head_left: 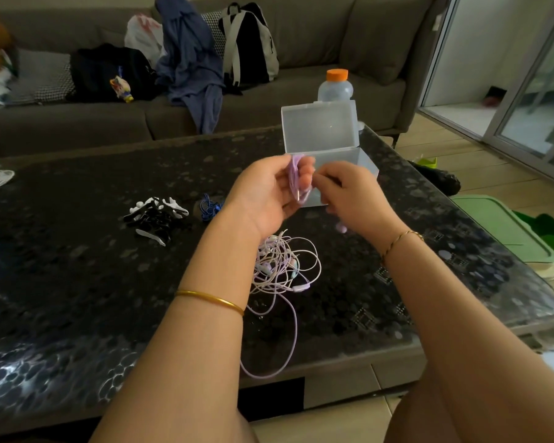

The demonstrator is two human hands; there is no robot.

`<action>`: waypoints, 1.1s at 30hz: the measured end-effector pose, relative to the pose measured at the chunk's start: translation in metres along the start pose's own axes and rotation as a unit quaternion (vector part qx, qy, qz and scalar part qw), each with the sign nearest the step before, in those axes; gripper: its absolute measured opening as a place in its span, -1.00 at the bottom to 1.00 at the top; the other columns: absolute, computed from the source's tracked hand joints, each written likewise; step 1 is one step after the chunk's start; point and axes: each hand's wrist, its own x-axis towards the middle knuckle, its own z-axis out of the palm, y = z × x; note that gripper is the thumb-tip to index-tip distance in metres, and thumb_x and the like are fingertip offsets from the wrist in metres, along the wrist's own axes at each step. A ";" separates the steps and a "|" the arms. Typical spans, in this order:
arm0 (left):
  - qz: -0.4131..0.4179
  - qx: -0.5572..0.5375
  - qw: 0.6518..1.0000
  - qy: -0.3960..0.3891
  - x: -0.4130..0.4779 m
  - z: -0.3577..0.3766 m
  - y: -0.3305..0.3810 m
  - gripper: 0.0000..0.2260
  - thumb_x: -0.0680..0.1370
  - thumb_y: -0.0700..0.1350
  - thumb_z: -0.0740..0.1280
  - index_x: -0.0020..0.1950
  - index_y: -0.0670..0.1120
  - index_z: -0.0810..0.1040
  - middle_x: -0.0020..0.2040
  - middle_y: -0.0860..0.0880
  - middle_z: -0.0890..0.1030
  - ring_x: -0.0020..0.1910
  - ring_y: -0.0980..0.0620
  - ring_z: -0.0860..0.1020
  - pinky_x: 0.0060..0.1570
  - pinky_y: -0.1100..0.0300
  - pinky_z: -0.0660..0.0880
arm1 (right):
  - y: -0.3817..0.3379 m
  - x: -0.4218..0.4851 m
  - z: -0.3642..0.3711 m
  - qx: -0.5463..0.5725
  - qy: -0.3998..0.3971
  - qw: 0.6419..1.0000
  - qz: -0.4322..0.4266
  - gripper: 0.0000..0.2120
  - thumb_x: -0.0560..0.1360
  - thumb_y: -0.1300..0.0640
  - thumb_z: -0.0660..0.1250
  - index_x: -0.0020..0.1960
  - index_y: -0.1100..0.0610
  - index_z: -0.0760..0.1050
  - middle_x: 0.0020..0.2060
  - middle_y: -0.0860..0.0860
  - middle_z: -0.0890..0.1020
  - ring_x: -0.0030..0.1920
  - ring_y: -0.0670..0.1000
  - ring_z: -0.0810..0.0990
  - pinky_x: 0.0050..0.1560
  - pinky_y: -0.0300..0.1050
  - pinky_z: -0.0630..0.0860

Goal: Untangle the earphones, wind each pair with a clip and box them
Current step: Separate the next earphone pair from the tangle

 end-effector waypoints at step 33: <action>-0.032 0.243 0.970 -0.002 -0.014 -0.040 0.010 -0.81 0.54 -0.34 0.17 -0.02 -0.20 0.56 -0.39 -0.05 0.58 -0.35 0.10 0.57 -0.15 0.09 0.61 | -0.024 0.009 0.023 0.140 -0.119 0.979 -0.092 -0.93 0.50 0.25 0.34 -0.03 0.23 0.56 -0.16 0.14 0.64 -0.22 -0.08 0.62 -0.12 -0.24 0.59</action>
